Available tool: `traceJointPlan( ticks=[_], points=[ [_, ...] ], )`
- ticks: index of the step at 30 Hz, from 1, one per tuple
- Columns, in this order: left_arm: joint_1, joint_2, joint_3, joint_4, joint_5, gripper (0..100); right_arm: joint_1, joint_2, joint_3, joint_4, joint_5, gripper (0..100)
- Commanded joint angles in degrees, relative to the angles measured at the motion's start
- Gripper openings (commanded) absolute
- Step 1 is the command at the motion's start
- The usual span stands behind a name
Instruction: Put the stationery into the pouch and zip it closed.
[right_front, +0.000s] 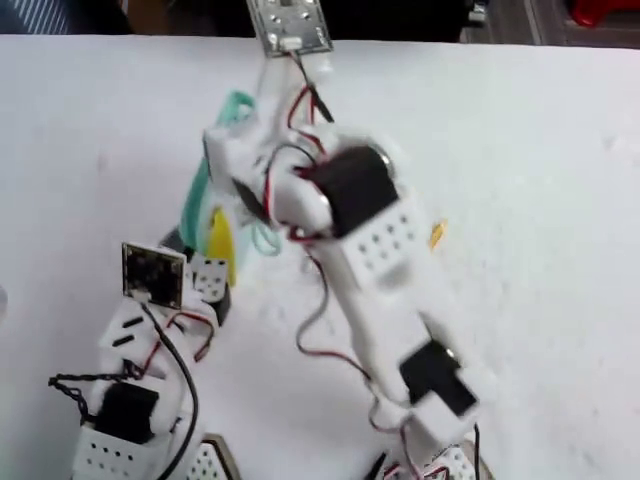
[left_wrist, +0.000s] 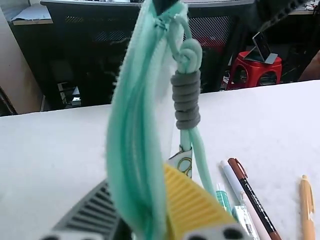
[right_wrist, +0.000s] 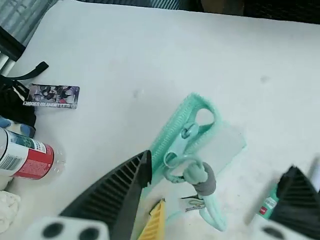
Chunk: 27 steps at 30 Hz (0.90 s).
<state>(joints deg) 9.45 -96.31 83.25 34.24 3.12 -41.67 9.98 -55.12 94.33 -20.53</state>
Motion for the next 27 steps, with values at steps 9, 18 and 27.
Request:
traceJointPlan(
  ticks=[9, 18, 27],
  points=[
    [1.3, -0.1, -0.3, -1.1, -4.0, 2, -7.3, 15.1, -18.2, 2.5, 4.3, 39.0],
    [1.2, -0.1, -0.3, -1.3, -4.0, 2, -5.4, 13.9, -19.4, 2.6, 4.2, 39.0],
    [1.2, -0.1, -0.3, -1.0, -4.0, 2, -5.1, 14.2, -11.8, 2.6, 4.6, 33.4]
  ],
)
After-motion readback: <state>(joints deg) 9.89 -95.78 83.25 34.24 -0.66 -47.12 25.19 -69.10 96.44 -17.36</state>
